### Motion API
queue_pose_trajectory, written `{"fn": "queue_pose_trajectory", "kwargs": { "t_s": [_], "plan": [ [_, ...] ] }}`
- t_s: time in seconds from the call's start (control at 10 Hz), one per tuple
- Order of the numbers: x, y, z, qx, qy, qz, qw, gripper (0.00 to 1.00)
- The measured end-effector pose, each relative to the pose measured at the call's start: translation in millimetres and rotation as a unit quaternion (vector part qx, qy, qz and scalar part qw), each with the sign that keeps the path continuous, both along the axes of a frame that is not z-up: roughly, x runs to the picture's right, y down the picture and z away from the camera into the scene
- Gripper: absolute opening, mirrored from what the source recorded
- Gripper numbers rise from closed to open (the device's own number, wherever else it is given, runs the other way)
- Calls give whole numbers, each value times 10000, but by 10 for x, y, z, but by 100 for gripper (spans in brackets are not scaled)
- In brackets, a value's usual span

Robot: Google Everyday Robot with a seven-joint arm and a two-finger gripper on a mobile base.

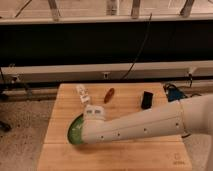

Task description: Pick up the ceramic bowl

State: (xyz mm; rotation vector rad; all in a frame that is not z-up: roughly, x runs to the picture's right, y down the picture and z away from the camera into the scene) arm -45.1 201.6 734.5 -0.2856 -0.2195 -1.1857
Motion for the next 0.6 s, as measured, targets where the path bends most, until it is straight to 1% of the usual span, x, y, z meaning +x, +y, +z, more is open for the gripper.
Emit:
{"fn": "queue_pose_trajectory", "kwargs": {
  "t_s": [0.6],
  "plan": [
    [7,-40,-18,19,-27,-5,10000,0]
  ]
}}
